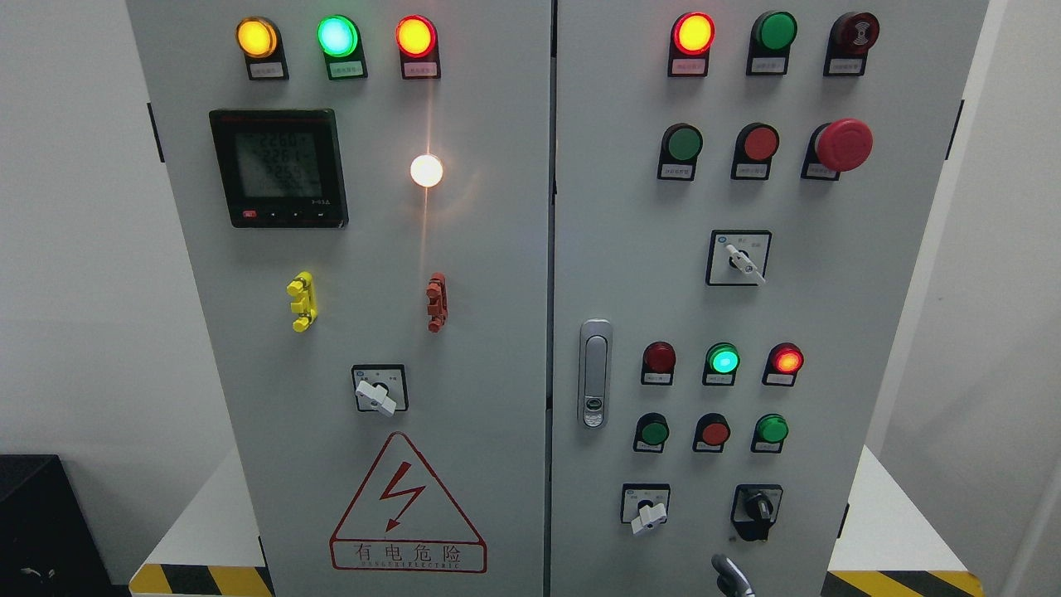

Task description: Press green start button

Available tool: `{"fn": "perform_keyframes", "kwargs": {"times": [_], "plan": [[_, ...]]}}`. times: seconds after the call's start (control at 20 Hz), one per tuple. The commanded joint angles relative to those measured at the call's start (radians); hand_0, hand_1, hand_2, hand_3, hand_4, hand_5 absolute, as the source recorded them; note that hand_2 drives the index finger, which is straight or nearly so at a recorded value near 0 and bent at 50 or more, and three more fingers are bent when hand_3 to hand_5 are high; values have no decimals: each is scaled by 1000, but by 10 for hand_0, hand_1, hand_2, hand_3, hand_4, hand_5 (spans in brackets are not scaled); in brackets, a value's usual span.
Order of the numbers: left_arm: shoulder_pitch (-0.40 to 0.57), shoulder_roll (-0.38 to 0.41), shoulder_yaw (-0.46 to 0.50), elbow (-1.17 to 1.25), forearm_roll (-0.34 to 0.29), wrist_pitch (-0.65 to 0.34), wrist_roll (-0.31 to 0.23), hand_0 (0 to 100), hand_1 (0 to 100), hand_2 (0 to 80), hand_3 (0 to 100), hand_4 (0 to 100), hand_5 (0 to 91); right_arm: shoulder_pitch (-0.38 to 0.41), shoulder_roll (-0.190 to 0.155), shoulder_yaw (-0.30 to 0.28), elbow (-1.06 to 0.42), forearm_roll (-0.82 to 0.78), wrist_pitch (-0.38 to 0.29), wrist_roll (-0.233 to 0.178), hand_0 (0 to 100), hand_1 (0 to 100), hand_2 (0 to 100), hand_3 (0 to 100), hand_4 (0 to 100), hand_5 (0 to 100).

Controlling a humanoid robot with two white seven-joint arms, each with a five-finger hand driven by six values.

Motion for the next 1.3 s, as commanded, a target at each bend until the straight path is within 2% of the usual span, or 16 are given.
{"fn": "perform_keyframes", "kwargs": {"times": [0.0, 0.1, 0.2, 0.25, 0.35, 0.55, 0.65, 0.9, 1.1, 1.25], "plan": [[-23, 0, 0, -28, 0, 0, -1, 120, 556, 0, 0, 0, 0, -5, -1, 3, -5, 137, -26, -16, 71, 313, 0, 417, 401, 360], [-23, 0, 0, -28, 0, 0, -1, 120, 556, 0, 0, 0, 0, -9, -1, 3, -5, 200, -47, -20, 82, 317, 0, 484, 479, 462], [-23, 0, 0, -28, 0, 0, -1, 120, 556, 0, 0, 0, 0, -17, -1, 3, -5, 268, -64, -46, 91, 317, 0, 534, 580, 588], [-23, 0, 0, -28, 0, 0, -1, 120, 556, 0, 0, 0, 0, -23, 0, 3, -5, 308, -70, -60, 95, 314, 0, 548, 591, 614], [-23, 1, 0, -28, 0, 0, -1, 120, 556, 0, 0, 0, 0, -29, 0, 3, -9, 381, -81, -88, 99, 306, 0, 658, 672, 727], [-23, 0, 0, -28, 0, 0, -1, 120, 556, 0, 0, 0, 0, -43, 0, 0, -28, 542, -81, -146, 71, 305, 0, 743, 748, 847], [-23, 0, 0, -28, 0, 0, -1, 120, 556, 0, 0, 0, 0, -46, 0, -4, -29, 613, -81, -163, 53, 333, 0, 821, 830, 969], [-23, 0, 0, -28, 0, 0, -1, 120, 556, 0, 0, 0, 0, -72, 0, -32, -31, 809, -81, -194, 94, 334, 0, 920, 880, 1000], [-23, 0, 0, -28, 0, 0, -1, 120, 556, 0, 0, 0, 0, -109, 0, -65, -26, 949, -82, -211, 125, 330, 0, 944, 901, 1000], [-23, 0, 0, -28, 0, 0, -1, 120, 556, 0, 0, 0, 0, -127, -1, -70, -20, 1010, -82, -229, 139, 326, 0, 949, 904, 1000]]}}
